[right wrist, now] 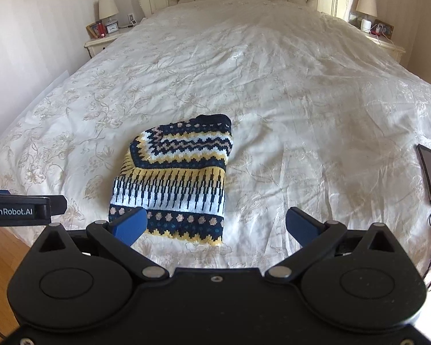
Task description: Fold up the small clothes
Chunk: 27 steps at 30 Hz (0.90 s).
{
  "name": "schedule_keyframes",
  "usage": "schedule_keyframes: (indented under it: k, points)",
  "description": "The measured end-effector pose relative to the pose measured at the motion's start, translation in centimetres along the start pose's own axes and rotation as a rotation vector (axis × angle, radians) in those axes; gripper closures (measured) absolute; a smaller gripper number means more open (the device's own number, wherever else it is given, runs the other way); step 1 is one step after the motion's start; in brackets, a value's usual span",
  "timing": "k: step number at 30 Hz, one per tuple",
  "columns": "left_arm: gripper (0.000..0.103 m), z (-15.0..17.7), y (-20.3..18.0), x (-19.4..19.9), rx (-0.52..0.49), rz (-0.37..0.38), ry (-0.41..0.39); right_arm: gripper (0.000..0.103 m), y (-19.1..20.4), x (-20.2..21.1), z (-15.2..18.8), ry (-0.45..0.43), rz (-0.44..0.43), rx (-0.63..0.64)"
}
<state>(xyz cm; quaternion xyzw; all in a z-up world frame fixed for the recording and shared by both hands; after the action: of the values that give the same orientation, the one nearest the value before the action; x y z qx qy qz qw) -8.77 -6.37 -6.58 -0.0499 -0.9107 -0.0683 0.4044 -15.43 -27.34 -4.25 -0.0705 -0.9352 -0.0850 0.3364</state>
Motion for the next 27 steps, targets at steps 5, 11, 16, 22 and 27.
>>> schedule_keyframes:
  k: [5,11,16,22,27]
  points:
    - [0.002,0.8,-0.5,-0.3,-0.007,0.003,0.025,0.001,-0.5,0.0,0.2,0.015,0.019,-0.013]
    - [0.002,1.2,-0.9,-0.6,-0.021,0.002,0.042,0.001,-1.1,-0.2,0.4,0.028,0.026,-0.036]
    - [0.002,1.3,-0.9,-0.7,-0.025,0.001,0.049,0.001,-1.2,-0.4,0.5,0.035,0.021,-0.04]
    - [0.002,1.3,-1.0,-0.9,-0.025,0.0,0.052,0.001,-1.0,-0.9,0.7,0.053,0.026,-0.041]
    - [0.002,1.1,-1.1,-1.1,-0.027,0.0,0.051,0.001,-1.3,-1.5,0.5,0.081,0.043,-0.042]
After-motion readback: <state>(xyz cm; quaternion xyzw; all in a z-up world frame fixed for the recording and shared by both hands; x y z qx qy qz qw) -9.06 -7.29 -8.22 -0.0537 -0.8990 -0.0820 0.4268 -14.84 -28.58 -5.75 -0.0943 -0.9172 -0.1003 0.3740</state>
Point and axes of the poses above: each gripper's, at about its wrist camera, not at the fingertips, and x roughly against the way its jaws point, y to its left, z to its underside, the point moved 3 cm from there along -x, roughly the way its jaws point, and after that the axes turned 10 degrees about -y, right-handed, at the moved point
